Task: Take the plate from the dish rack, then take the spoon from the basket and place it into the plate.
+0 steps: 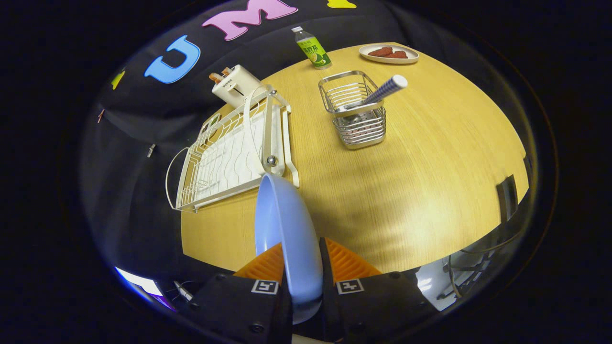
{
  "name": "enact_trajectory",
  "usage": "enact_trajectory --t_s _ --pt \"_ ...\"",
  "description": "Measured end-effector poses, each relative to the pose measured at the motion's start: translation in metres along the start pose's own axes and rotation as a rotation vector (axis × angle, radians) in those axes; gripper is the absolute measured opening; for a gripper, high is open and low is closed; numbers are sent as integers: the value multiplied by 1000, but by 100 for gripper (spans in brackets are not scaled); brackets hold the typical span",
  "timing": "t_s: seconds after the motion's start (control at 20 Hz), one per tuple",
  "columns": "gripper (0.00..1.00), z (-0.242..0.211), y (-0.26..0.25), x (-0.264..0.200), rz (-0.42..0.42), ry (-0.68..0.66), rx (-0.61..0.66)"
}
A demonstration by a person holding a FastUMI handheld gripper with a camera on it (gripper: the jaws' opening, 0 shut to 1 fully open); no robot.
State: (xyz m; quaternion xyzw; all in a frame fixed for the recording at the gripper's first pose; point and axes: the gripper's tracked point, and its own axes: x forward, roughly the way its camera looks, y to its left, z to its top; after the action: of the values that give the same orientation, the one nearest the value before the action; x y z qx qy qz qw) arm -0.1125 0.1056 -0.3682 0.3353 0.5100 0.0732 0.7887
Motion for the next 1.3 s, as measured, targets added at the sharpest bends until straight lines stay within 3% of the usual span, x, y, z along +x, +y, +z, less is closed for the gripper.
enact_trajectory --t_s 0.25,0.7,0.95,1.1,1.3 --pt "30 -2 0 21 35 8 47" --pt "51 5 -33 28 -133 -26 -28" --pt "56 20 -36 16 -139 -71 -37" --pt "56 30 -16 -1 -89 -94 -106" --pt "56 66 41 -37 64 -182 -213"
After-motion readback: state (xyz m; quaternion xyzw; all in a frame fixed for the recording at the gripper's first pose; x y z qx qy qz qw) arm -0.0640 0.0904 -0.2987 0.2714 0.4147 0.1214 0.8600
